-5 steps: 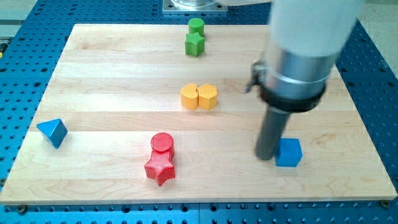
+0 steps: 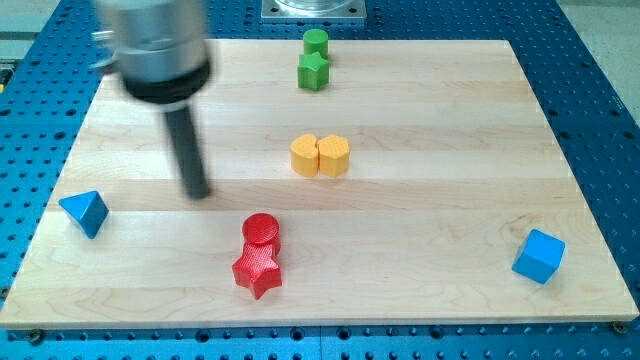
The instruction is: Move the triangle slightly upwards
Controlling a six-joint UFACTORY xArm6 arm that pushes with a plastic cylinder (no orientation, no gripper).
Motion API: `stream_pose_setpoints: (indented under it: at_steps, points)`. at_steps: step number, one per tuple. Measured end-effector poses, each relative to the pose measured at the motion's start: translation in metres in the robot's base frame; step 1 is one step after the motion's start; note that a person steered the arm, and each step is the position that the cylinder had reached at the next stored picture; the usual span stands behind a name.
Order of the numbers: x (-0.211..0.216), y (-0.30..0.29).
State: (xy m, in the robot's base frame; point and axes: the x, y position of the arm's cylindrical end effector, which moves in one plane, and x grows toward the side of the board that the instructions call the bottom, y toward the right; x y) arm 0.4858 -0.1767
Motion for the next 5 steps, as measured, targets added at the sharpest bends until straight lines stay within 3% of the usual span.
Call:
stream_pose_setpoints:
  at_steps: [1, 2, 3, 4, 5]
  points:
    - [-0.029, -0.058]
    - [-0.001, -0.127]
    - [0.055, -0.080]
    - [0.021, -0.022]
    - [0.010, -0.097]
